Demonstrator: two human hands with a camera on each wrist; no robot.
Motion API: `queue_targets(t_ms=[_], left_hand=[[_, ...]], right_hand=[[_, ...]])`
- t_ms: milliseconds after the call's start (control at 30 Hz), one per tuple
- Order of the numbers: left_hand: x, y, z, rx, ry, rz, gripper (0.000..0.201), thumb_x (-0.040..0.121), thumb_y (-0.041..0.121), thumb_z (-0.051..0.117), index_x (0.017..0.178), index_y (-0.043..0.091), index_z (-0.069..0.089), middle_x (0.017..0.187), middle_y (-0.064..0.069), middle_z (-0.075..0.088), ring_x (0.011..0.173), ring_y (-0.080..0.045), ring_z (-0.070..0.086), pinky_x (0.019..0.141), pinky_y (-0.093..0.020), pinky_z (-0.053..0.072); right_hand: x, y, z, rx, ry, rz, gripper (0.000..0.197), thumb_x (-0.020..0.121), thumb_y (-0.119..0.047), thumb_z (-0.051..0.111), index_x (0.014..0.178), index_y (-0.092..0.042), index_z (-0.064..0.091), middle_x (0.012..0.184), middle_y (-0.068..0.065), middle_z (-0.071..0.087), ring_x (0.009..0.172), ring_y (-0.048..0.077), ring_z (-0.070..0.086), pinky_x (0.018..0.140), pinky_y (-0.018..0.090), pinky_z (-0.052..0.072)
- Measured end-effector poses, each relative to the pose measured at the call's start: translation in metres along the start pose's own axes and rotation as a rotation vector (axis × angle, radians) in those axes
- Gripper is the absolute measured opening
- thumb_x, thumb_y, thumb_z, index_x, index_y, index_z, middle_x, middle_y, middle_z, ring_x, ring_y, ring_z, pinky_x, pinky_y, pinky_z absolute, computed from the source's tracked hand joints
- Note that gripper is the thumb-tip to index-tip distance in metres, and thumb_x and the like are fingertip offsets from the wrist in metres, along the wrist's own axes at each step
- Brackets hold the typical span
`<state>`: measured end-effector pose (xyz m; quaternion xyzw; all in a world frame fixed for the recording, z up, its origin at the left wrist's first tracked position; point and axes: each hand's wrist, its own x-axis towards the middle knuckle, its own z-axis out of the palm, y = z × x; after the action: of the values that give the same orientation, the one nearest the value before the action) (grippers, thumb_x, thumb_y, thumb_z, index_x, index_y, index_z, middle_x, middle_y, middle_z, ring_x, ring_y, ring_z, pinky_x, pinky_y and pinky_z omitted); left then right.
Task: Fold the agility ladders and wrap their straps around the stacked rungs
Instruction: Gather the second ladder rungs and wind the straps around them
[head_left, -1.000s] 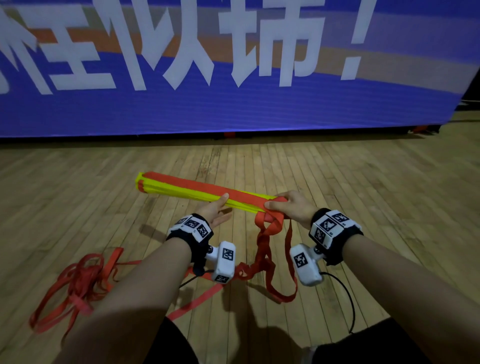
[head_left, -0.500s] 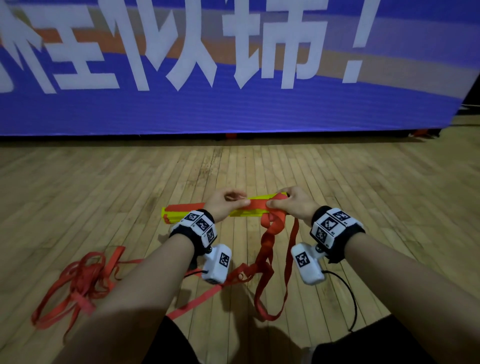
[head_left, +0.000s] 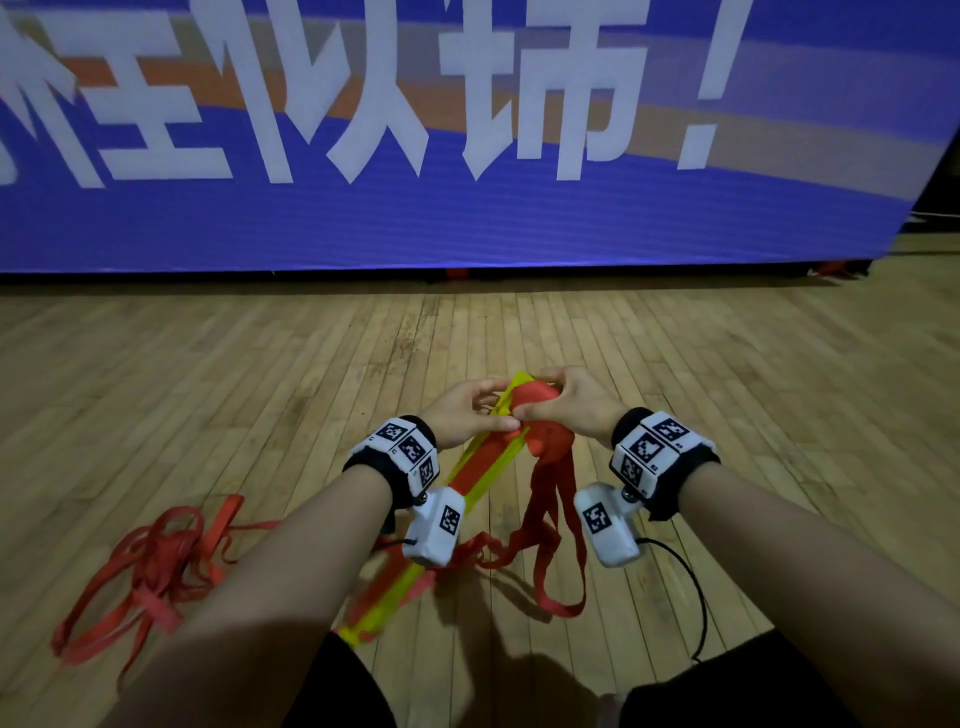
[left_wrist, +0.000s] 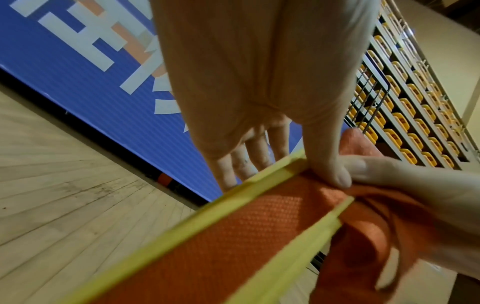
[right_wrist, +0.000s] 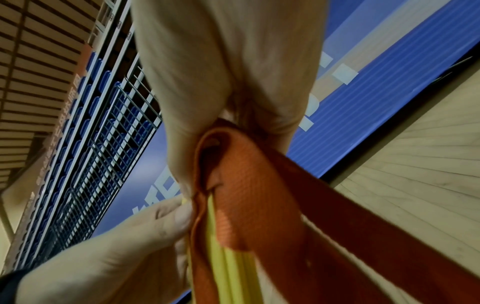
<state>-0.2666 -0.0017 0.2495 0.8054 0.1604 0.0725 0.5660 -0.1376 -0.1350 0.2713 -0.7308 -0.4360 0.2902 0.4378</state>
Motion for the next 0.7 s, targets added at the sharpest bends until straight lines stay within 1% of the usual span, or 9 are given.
queue_targets(t_ms=[67, 133, 233, 333, 433, 500, 600, 667, 700], left_hand=[[-0.002, 0.0, 0.003, -0.053, 0.049, 0.044, 0.046, 0.086, 0.003, 0.066, 0.128, 0.01, 0.052, 0.107, 0.001, 0.065, 0.097, -0.006, 0.062, 0.088, -0.022, 0.049], [-0.003, -0.001, 0.005, -0.122, 0.115, 0.069, 0.038, 0.086, 0.002, 0.066, 0.122, 0.009, 0.056, 0.101, -0.001, 0.066, 0.093, -0.011, 0.064, 0.083, -0.024, 0.054], [-0.002, -0.002, 0.011, -0.2, 0.186, 0.089, 0.032, 0.086, 0.003, 0.067, 0.115, 0.014, 0.058, 0.103, -0.008, 0.067, 0.09, -0.02, 0.067, 0.082, -0.032, 0.057], [0.0, -0.001, 0.018, -0.241, 0.228, 0.093, 0.032, 0.085, 0.005, 0.068, 0.113, 0.018, 0.059, 0.103, -0.008, 0.069, 0.09, -0.02, 0.068, 0.082, -0.033, 0.057], [0.0, -0.005, 0.022, -0.235, 0.239, 0.107, 0.038, 0.084, 0.002, 0.068, 0.119, 0.012, 0.058, 0.101, -0.013, 0.069, 0.087, -0.021, 0.068, 0.08, -0.032, 0.057], [-0.001, -0.007, 0.02, -0.215, 0.231, 0.107, 0.038, 0.084, 0.001, 0.067, 0.118, 0.015, 0.058, 0.102, -0.014, 0.069, 0.09, -0.024, 0.067, 0.084, -0.035, 0.056], [-0.002, -0.008, 0.018, -0.184, 0.221, 0.112, 0.037, 0.086, 0.003, 0.066, 0.119, 0.017, 0.057, 0.097, -0.008, 0.069, 0.09, -0.021, 0.068, 0.083, -0.031, 0.056], [-0.002, -0.008, 0.016, -0.142, 0.225, 0.109, 0.037, 0.087, 0.006, 0.066, 0.121, 0.015, 0.055, 0.097, -0.005, 0.068, 0.093, -0.02, 0.067, 0.084, -0.028, 0.055], [-0.002, -0.009, 0.014, -0.116, 0.231, 0.108, 0.038, 0.087, 0.008, 0.067, 0.122, 0.015, 0.055, 0.099, -0.003, 0.067, 0.098, -0.02, 0.065, 0.087, -0.029, 0.054]], right_hand=[[0.001, -0.003, 0.001, 0.051, 0.015, -0.02, 0.035, 0.075, -0.015, 0.078, 0.108, -0.007, 0.067, 0.093, 0.012, 0.073, 0.082, 0.026, 0.07, 0.08, 0.04, 0.058], [0.002, -0.006, 0.001, 0.099, 0.049, -0.03, 0.028, 0.077, -0.011, 0.077, 0.104, -0.008, 0.07, 0.094, 0.013, 0.072, 0.082, 0.024, 0.068, 0.083, 0.04, 0.056], [0.004, -0.006, -0.004, 0.135, 0.071, -0.008, 0.034, 0.078, -0.014, 0.076, 0.11, -0.004, 0.067, 0.098, 0.013, 0.072, 0.085, 0.021, 0.069, 0.084, 0.034, 0.056], [0.005, -0.003, -0.01, 0.12, 0.073, 0.012, 0.044, 0.076, -0.021, 0.078, 0.115, -0.008, 0.064, 0.102, 0.01, 0.071, 0.092, 0.021, 0.069, 0.086, 0.034, 0.055], [0.004, -0.001, -0.011, 0.052, 0.139, -0.008, 0.034, 0.076, -0.017, 0.078, 0.107, -0.007, 0.067, 0.1, 0.009, 0.07, 0.093, 0.02, 0.066, 0.088, 0.033, 0.054], [0.003, 0.0, -0.01, 0.025, 0.147, -0.018, 0.028, 0.077, -0.015, 0.077, 0.102, -0.005, 0.069, 0.099, 0.013, 0.071, 0.092, 0.023, 0.067, 0.088, 0.036, 0.053], [0.001, -0.001, -0.008, -0.046, 0.147, -0.076, 0.021, 0.079, -0.015, 0.075, 0.097, -0.005, 0.071, 0.095, 0.014, 0.072, 0.087, 0.021, 0.067, 0.084, 0.033, 0.053], [0.001, -0.003, -0.006, -0.102, 0.178, -0.113, 0.014, 0.079, -0.019, 0.075, 0.089, -0.011, 0.07, 0.088, 0.009, 0.072, 0.083, 0.02, 0.067, 0.079, 0.031, 0.054], [0.001, -0.004, -0.005, -0.107, 0.196, -0.126, 0.01, 0.078, -0.019, 0.076, 0.083, -0.014, 0.068, 0.085, 0.008, 0.071, 0.081, 0.02, 0.067, 0.076, 0.031, 0.055]])
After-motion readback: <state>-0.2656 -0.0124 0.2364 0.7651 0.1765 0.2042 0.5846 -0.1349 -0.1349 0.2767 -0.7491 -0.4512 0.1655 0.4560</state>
